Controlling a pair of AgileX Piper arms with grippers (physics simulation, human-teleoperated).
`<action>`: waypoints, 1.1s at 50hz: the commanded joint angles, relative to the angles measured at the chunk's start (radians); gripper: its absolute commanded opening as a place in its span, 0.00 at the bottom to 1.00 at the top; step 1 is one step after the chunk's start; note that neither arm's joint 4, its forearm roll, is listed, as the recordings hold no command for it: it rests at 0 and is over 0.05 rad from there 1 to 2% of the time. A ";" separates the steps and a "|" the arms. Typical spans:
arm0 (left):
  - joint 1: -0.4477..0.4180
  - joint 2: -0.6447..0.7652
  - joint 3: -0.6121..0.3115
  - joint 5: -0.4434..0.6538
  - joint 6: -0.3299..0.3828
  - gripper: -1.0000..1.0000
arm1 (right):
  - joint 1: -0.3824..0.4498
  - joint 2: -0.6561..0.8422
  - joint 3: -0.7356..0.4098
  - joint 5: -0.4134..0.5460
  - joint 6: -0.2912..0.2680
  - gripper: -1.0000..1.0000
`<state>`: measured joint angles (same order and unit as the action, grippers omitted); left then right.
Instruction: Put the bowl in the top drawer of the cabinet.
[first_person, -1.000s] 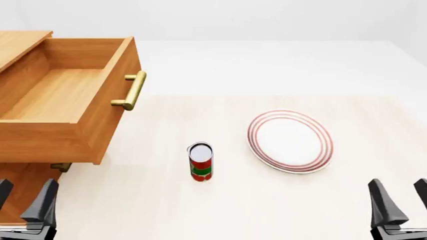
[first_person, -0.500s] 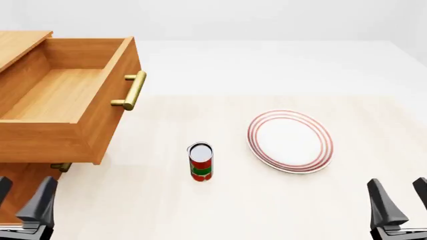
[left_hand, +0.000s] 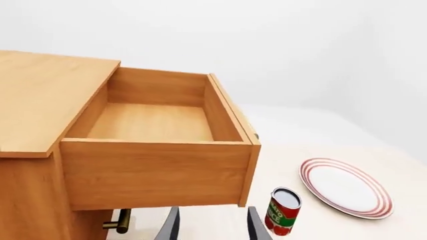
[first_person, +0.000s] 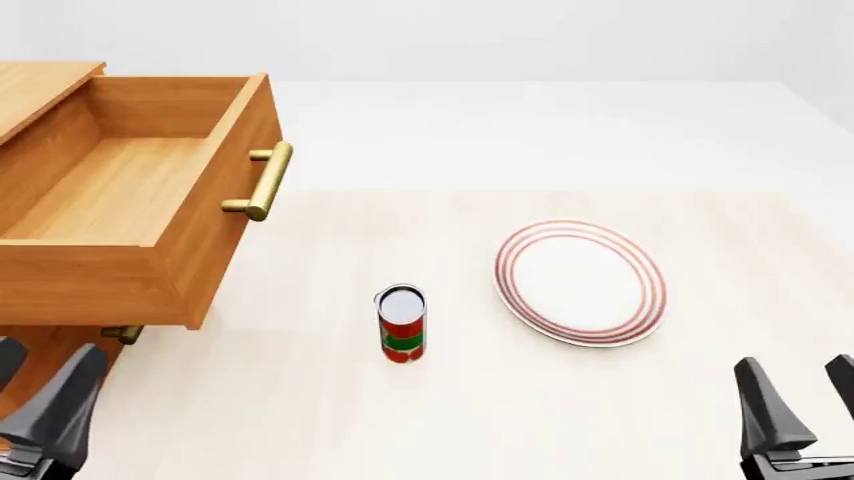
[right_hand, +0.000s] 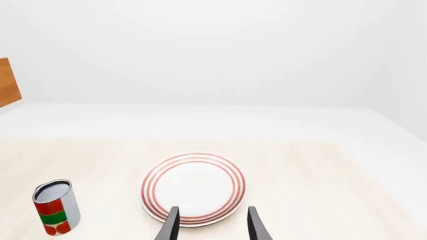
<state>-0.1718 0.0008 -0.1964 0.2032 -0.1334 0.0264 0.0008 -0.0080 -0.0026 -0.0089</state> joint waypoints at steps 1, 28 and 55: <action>-0.110 0.002 -0.051 0.086 -0.035 1.00 | 0.000 0.000 0.000 0.000 0.000 1.00; -0.382 0.365 -0.051 -0.124 -0.088 1.00 | 0.000 0.000 0.000 0.000 0.000 1.00; -0.611 0.802 -0.057 -0.420 -0.305 1.00 | 0.000 0.000 0.000 0.000 0.000 1.00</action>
<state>-0.7029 0.6380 -0.2542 -0.0963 -0.3473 0.0265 0.0008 -0.0080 -0.0026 -0.0090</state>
